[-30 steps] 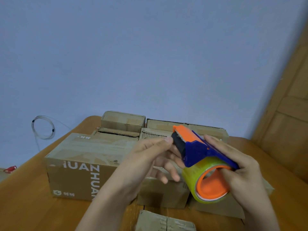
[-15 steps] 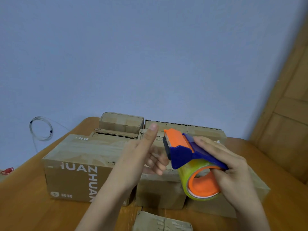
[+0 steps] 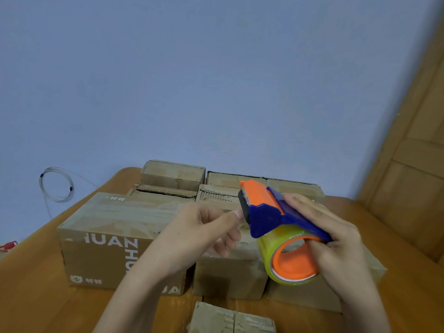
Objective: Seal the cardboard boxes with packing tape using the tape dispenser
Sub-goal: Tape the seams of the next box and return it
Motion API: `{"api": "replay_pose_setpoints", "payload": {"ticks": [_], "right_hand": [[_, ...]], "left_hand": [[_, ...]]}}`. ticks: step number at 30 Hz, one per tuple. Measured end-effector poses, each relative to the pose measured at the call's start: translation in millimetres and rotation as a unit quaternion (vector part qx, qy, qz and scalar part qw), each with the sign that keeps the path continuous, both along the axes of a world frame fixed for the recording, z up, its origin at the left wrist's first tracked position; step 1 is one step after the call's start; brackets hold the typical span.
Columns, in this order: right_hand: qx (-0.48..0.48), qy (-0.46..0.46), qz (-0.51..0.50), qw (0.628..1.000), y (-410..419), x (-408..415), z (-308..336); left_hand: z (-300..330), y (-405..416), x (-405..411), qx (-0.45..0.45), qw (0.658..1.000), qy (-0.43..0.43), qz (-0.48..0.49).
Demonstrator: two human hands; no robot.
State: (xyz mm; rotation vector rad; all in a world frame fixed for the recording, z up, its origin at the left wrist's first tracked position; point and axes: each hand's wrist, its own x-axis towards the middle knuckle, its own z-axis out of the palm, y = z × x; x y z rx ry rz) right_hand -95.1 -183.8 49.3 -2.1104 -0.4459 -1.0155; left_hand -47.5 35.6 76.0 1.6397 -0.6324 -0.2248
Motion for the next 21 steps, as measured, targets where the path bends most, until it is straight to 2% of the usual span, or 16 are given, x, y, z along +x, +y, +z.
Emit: {"api": "replay_pose_setpoints", "payload": {"ticks": [9, 21], "right_hand": [[0.008, 0.0, 0.006, 1.0, -2.4, -1.0, -0.6], [-0.034, 0.012, 0.011, 0.999, 4.2, 4.3, -2.2]], "left_hand": [[-3.5, 7.8, 4.6, 0.032, 0.997, -0.055, 0.044], [-3.7, 3.0, 5.5, 0.038, 0.999, -0.009, -0.001]]}}
